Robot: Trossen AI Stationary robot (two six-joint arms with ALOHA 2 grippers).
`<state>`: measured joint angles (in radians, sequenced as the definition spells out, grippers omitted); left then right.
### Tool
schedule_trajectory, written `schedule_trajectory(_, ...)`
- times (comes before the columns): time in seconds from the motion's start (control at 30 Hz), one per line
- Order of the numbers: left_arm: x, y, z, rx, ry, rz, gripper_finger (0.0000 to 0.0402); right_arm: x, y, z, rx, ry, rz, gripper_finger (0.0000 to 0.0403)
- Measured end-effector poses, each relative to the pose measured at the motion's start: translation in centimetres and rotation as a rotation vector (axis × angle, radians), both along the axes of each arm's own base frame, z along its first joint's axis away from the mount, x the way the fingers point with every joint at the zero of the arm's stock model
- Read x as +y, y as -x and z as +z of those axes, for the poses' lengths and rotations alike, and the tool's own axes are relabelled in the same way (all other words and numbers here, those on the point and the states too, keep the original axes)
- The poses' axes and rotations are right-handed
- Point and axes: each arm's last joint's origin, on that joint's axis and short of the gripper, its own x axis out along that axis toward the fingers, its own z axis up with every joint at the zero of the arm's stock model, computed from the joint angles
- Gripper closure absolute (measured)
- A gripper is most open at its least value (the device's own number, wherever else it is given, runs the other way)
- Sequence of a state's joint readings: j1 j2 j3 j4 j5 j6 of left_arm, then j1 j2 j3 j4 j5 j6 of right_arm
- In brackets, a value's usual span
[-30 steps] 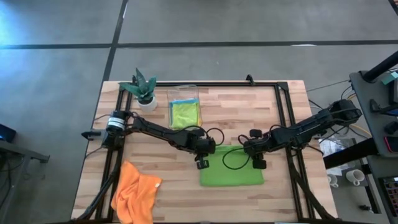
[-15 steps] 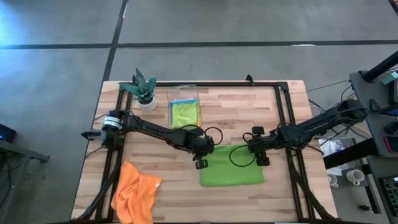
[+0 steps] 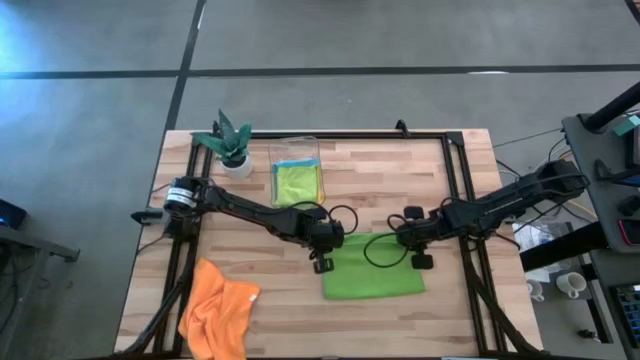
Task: Fold microfiber towels
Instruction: Fold the green microfiber cloth
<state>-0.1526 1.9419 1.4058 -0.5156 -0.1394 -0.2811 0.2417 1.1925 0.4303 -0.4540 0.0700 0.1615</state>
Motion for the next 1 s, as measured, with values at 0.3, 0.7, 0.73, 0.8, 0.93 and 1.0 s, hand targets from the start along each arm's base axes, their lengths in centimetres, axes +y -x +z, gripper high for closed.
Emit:
schedule_trajectory(0.3,0.5,0.3,0.4,0.028,0.016,0.011,0.0402,0.2,-1.3,3.3,-0.005,0.027,-0.04,0.0393)
schedule_trajectory(0.7,1.4,0.2,-2.2,-0.043,-0.124,0.089,0.0401,-0.5,-2.2,-0.3,0.14,0.193,-0.116,0.0386)
schedule_trajectory(0.73,1.4,0.2,-2.3,-0.041,-0.139,0.094,0.0401,-0.5,-2.3,-0.4,0.143,0.2,-0.118,0.0379)
schedule_trajectory(0.8,1.5,0.4,-2.6,-0.022,-0.168,0.094,0.0398,-0.5,-2.3,-0.4,0.144,0.217,-0.128,0.0358)
schedule_trajectory(0.93,1.5,0.4,-2.5,-0.018,-0.18,0.087,0.036,-0.8,-2.1,0.5,0.105,0.271,-0.157,0.0301)
schedule_trajectory(1.0,1.5,0.4,-1.8,-0.025,-0.176,0.092,0.0333,-0.8,-2.2,1.7,0.056,0.292,-0.158,0.0275)
